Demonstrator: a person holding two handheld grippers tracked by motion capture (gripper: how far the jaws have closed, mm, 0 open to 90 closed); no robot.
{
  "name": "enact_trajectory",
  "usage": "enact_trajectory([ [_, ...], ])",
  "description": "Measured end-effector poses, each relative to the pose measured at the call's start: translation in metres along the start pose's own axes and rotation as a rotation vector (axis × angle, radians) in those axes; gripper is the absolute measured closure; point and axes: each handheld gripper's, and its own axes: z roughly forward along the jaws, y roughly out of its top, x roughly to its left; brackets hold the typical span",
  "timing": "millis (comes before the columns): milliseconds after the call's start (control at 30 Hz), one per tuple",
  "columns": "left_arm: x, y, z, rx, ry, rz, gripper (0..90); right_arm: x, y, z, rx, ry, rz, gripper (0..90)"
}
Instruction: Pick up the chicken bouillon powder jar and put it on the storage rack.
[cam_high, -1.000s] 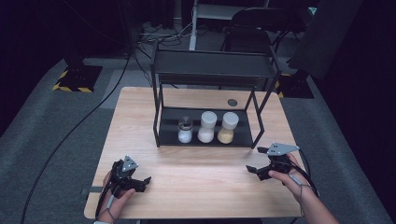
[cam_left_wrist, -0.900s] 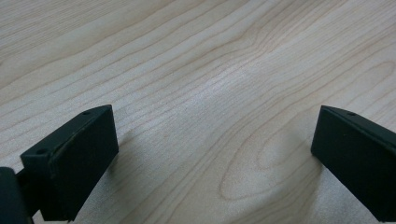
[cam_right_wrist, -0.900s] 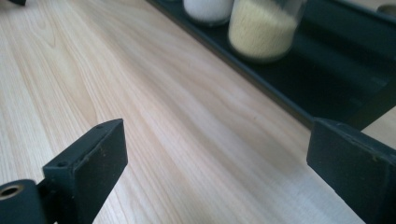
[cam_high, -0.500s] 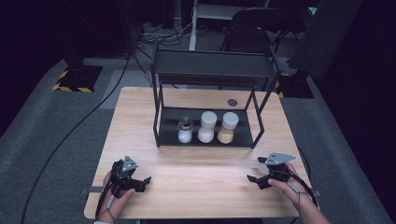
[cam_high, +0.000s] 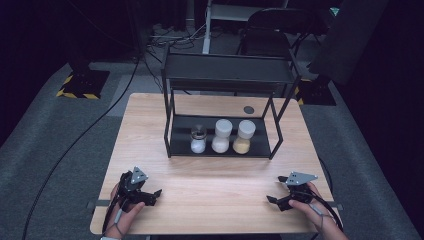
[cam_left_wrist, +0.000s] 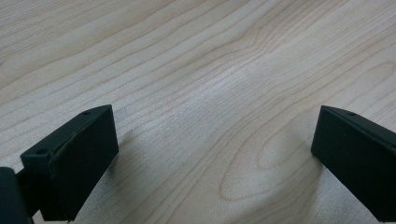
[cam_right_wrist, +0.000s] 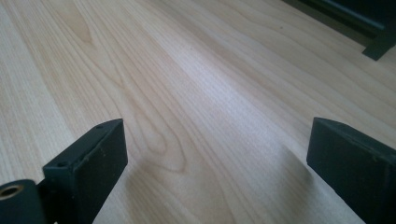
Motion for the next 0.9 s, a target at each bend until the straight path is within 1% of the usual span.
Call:
enact_trajectory([
  [167,0.000,0.000,0.000,0.000,-0.001,0.000,0.5,0.006,-0.005,-0.003,0.004,-0.030,-0.009,5.2],
  [200,0.000,0.000,0.000,0.000,0.000,0.000,0.5,0.006,-0.005,-0.003,0.004,-0.030,-0.009,5.2],
  [267,0.000,0.000,0.000,-0.001,0.000,0.000,0.5,0.011,-0.005,-0.005,0.016,-0.052,-0.021,4.7],
  [333,0.000,0.000,0.000,-0.001,0.000,0.000,0.5,0.012,-0.006,-0.006,0.018,-0.051,-0.016,4.4],
  [367,0.000,0.000,0.000,0.000,0.000,0.000,0.5,0.011,-0.006,-0.006,0.021,-0.049,-0.007,3.8],
  [400,0.000,0.000,0.000,0.000,0.000,0.000,0.5,0.011,-0.005,-0.006,0.030,-0.048,0.012,2.9],
  [500,0.000,0.000,0.000,-0.001,0.000,0.000,0.5,0.012,-0.005,-0.006,0.033,-0.056,0.021,2.1],
  [900,0.000,0.000,0.000,0.001,0.000,0.000,0.5,0.012,-0.004,-0.006,0.035,-0.054,0.020,1.2],
])
